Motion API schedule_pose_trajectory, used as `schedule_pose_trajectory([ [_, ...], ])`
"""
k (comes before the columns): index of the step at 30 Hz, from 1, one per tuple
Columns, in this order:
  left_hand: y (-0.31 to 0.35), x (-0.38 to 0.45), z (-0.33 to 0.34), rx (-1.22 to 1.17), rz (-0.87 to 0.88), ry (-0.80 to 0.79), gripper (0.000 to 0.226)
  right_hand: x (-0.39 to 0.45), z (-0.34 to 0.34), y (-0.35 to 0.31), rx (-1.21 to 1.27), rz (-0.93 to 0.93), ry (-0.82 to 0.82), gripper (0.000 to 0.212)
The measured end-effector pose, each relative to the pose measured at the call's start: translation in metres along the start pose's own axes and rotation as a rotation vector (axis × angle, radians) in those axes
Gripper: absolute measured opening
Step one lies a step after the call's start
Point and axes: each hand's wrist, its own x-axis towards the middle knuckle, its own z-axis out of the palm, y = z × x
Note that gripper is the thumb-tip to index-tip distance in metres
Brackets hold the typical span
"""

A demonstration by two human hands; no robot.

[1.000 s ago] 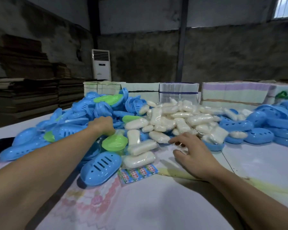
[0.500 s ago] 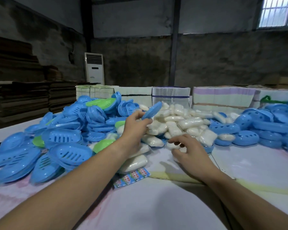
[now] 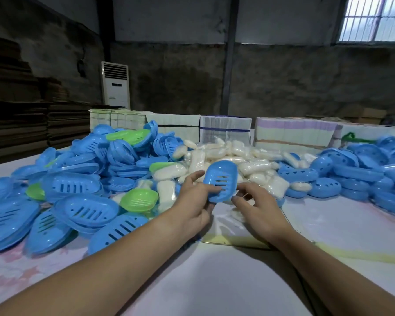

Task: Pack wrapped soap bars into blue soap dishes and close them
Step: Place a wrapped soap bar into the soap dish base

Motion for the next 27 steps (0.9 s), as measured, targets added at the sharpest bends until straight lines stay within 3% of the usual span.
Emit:
schedule_pose_trajectory([
  [3,0.013,-0.004,0.0,-0.24,-0.235,-0.031,0.032,0.0,0.0,0.005,-0.064,0.015,0.028,0.021],
  [8,0.03,-0.002,-0.006,-0.484,-0.233,-0.017,0.018,0.011,-0.012,0.02,-0.324,0.116,0.132,0.028],
  [13,0.019,-0.001,-0.01,-0.447,-0.26,-0.105,0.023,0.014,-0.017,0.024,-0.599,0.179,0.065,0.053],
  [16,0.014,0.006,-0.014,-0.371,-0.229,-0.127,0.044,0.013,-0.012,0.013,-0.764,0.185,-0.137,0.061],
  [19,0.01,0.007,-0.016,-0.268,-0.222,-0.135,0.059,0.009,-0.013,0.002,-0.967,0.244,-0.19,0.069],
  [21,0.008,0.006,-0.016,-0.216,-0.217,-0.137,0.06,0.008,-0.019,-0.002,-0.997,0.323,-0.283,0.068],
  [23,0.005,0.002,-0.015,-0.174,-0.219,-0.155,0.058,0.007,-0.023,-0.006,-0.855,0.401,-0.438,0.062],
  [27,-0.002,-0.002,-0.012,-0.059,-0.21,-0.177,0.053,0.006,-0.022,-0.005,-0.668,0.343,-0.509,0.027],
])
